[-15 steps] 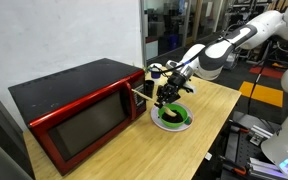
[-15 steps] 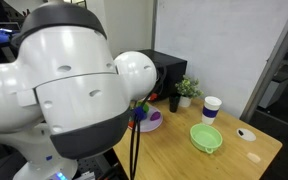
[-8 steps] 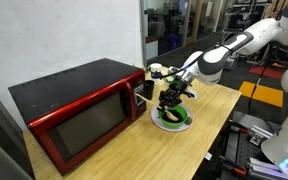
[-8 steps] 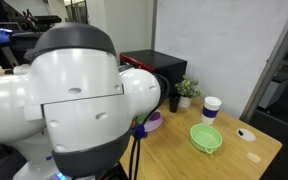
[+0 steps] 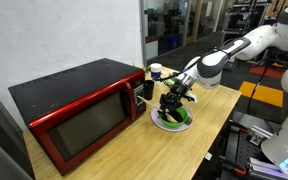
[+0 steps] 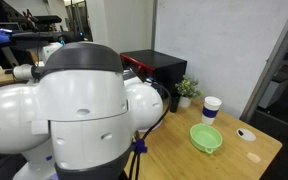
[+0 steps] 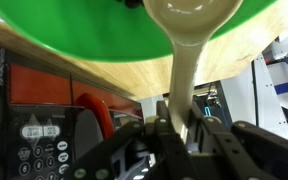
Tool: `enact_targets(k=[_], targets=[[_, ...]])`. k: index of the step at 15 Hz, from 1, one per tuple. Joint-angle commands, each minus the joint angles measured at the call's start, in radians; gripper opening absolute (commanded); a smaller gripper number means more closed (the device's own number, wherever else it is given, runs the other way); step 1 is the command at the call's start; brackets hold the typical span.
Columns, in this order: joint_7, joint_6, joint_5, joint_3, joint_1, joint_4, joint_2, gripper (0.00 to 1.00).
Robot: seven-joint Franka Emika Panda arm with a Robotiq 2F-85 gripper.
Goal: Use the ladle to scoop some of the contents in the light green bowl into the green pot on the right
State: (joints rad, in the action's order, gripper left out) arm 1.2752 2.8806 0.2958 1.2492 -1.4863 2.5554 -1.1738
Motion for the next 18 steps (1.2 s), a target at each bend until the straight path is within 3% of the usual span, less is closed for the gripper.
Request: enact_targets(k=[1, 11, 18], targets=[[0.071, -0.007, 0.017, -0.024, -0.008, -0.020, -0.072, 0.06], [0.180, -0.030, 0.015, -0.055, -0.003, -0.066, -0.169, 0.06], [0.188, -0.072, 0.009, -0.045, 0.007, -0.101, -0.161, 0.06]])
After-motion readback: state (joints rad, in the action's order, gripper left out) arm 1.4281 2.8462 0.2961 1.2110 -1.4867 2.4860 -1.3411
